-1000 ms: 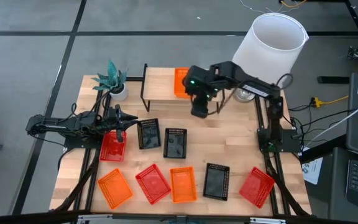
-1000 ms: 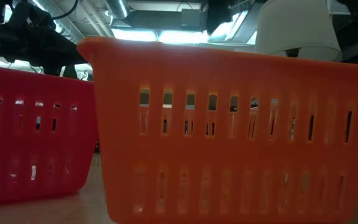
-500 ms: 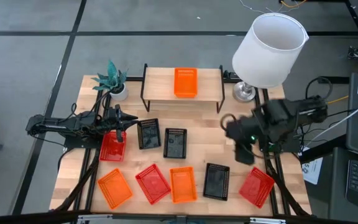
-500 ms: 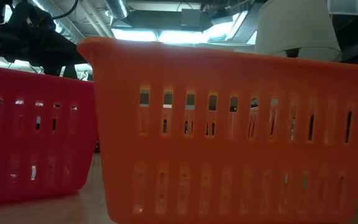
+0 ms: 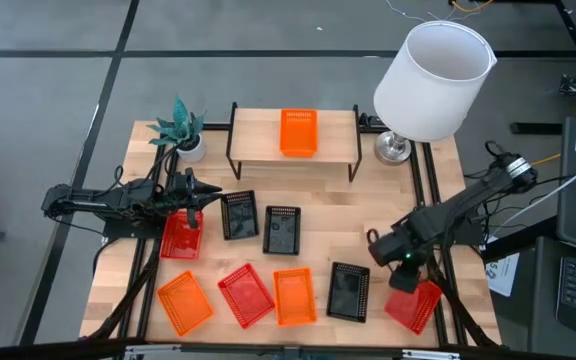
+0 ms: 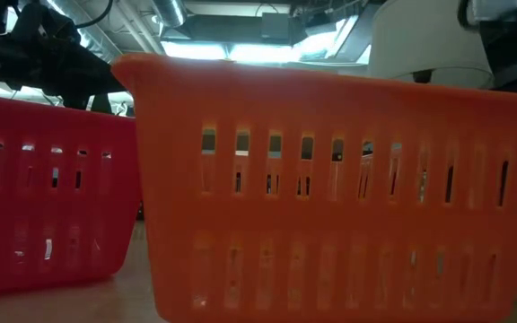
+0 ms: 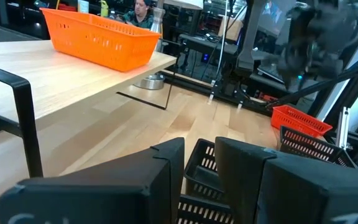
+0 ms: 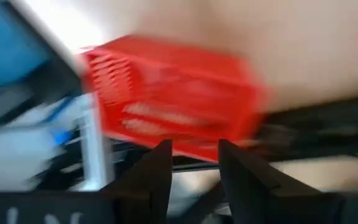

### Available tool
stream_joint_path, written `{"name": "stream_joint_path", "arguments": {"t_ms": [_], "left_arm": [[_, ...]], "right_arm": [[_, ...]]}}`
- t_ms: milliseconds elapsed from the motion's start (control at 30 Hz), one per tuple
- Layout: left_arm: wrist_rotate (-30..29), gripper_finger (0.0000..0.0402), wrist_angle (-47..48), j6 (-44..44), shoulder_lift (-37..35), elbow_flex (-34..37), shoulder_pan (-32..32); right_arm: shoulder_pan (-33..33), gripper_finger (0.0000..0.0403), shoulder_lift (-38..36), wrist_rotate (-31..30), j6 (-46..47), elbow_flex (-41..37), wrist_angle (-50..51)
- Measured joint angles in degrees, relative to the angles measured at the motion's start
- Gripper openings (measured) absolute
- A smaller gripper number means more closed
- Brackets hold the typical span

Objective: Stack baskets on shelf by color
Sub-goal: Put the bottom right red bin on the shelf

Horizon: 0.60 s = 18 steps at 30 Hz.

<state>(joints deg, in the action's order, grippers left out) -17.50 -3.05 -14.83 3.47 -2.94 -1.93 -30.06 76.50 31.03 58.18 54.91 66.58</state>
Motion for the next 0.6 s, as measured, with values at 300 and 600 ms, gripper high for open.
{"name": "stream_joint_path", "arguments": {"t_ms": [300, 600], "left_arm": [[0.0, 0.0082, 0.0, 0.0, 0.0, 0.0, 0.0], [0.0, 0.0082, 0.0, 0.0, 0.0, 0.0, 0.0]], "right_arm": [[-3.8, 0.0129, 1.0, 15.9, 14.5, -16.8, -27.6], [-1.0, 0.0129, 1.0, 10.7, 16.4, -24.2, -32.1]]}}
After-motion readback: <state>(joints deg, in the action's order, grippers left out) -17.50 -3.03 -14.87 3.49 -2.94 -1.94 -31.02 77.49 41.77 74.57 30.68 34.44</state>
